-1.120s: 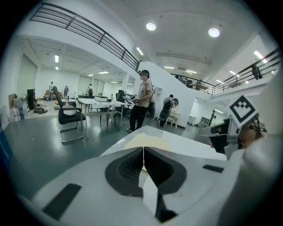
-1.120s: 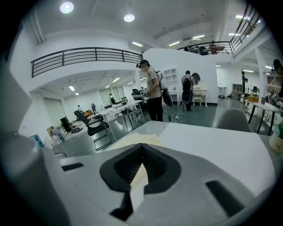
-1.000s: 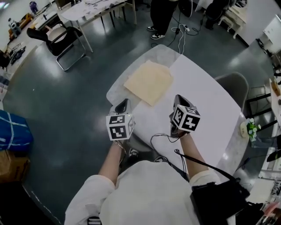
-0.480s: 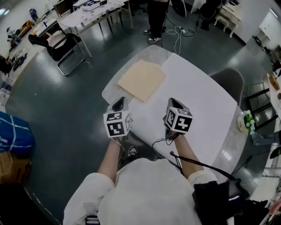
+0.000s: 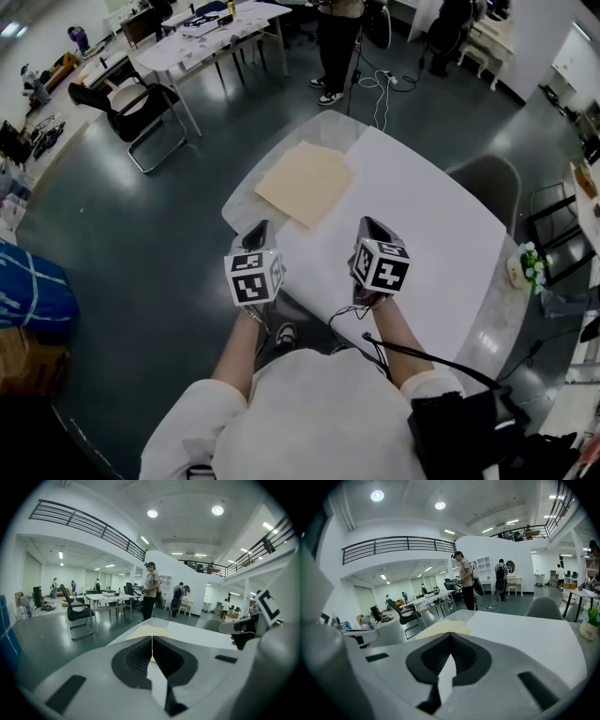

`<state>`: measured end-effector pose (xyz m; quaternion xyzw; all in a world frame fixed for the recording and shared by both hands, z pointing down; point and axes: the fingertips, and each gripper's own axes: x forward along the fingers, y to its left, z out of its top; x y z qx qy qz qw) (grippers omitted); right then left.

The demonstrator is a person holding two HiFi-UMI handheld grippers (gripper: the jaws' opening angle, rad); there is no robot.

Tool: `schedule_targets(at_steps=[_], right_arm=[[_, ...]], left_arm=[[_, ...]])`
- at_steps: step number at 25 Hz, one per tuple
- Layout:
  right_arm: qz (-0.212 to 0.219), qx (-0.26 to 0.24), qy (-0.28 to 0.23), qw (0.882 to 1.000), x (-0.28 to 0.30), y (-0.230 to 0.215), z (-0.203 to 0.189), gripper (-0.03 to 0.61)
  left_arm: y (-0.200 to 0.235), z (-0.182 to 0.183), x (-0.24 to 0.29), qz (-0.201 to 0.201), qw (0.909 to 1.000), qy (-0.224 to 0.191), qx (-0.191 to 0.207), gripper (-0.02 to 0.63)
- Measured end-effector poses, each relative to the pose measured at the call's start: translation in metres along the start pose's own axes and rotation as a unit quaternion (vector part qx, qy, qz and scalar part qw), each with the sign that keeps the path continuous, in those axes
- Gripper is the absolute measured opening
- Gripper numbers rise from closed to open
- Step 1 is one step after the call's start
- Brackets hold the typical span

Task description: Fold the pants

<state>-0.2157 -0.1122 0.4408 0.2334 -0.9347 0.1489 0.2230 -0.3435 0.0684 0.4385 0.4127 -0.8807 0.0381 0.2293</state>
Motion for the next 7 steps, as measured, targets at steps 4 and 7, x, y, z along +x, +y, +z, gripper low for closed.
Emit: schedule_targets(at_steps=[4,7], right_arm=[[-0.001,0.002,0.0,1.0,-0.0033,0.0007,-0.0022,-0.009],[-0.003,0.003,0.002,1.0,-0.0058,0.0001,-0.0069,-0.009]], left_arm=[[-0.0022,-0.0002,-0.0032,-0.003,1.0,-0.002,0.004,0.009],[-0.004,-0.0024,-0.0053,-0.005,1.0,-0.003,0.006,0.009]])
